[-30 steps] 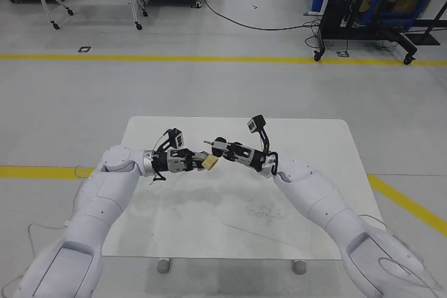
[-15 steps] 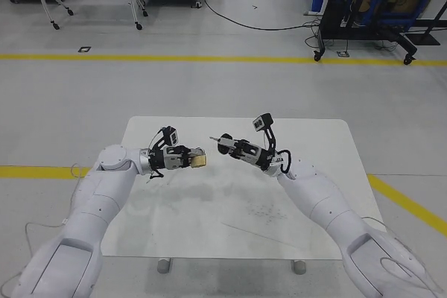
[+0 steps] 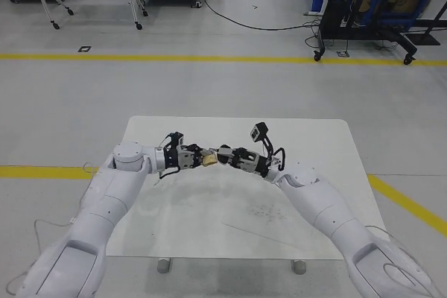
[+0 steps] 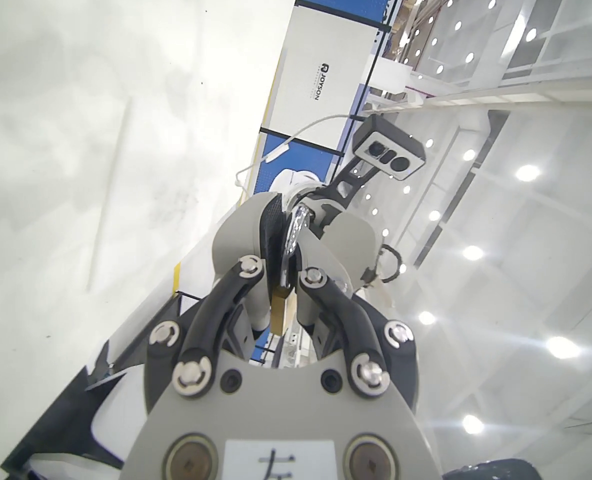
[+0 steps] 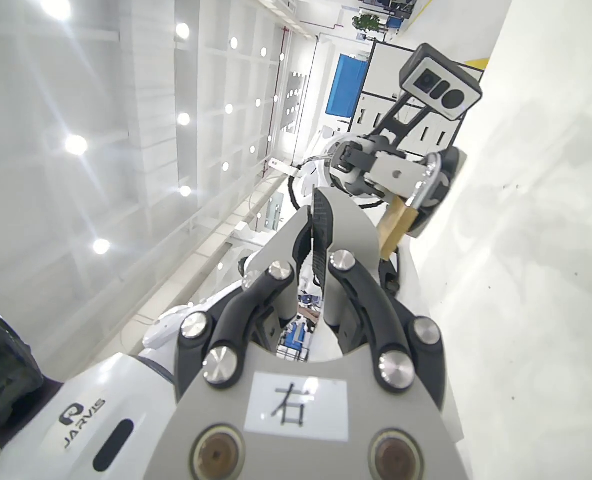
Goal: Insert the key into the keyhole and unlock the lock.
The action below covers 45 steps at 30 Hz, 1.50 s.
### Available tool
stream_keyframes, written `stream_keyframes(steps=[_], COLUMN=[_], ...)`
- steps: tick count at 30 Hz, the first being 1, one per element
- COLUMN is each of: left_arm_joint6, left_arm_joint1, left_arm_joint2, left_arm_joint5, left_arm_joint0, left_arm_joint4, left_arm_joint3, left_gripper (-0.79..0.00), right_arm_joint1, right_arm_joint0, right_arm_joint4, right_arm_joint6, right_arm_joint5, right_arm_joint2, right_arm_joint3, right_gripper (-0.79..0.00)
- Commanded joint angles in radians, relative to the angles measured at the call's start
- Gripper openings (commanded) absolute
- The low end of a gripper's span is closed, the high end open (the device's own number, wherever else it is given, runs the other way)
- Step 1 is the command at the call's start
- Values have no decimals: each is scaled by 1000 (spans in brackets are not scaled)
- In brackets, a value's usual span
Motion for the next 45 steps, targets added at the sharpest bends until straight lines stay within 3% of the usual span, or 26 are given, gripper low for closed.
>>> stream_keyframes(steps=[1,5,8,13,24,31,35,45], left_arm_joint6=[24,71,54,54,82,276,313,328], left_arm_joint1=[-11,-28,-38,-38,-40,-33,-30,-30], left_arm_joint2=[4,24,11,11,15,4,-13,-21], left_arm_joint5=[21,20,3,3,21,18,26,57], left_arm_joint0=[-8,-31,-31,-31,-14,16,42,59], left_arm_joint4=[-36,-40,-106,-106,-104,-28,-37,-24], left_arm_joint3=[-1,6,30,30,10,-53,-92,-127], left_gripper=[-785,-785,-785,-785,-785,-785,-785,-785], right_arm_joint1=[24,73,102,127,127,119,111,77], right_arm_joint0=[-55,-179,-274,-398,-402,-421,-442,-390], right_arm_joint4=[-15,-65,-133,-239,-237,-421,-474,-473], right_arm_joint6=[-11,-57,-164,-294,-294,-563,-696,-789], right_arm_joint5=[46,162,284,453,461,590,675,711], right_arm_joint2=[47,148,219,274,274,235,217,135], right_arm_joint3=[-82,-279,-431,-668,-680,-761,-816,-769], right_gripper=[-785,-785,-785,-785,-785,-785,-785,-785])
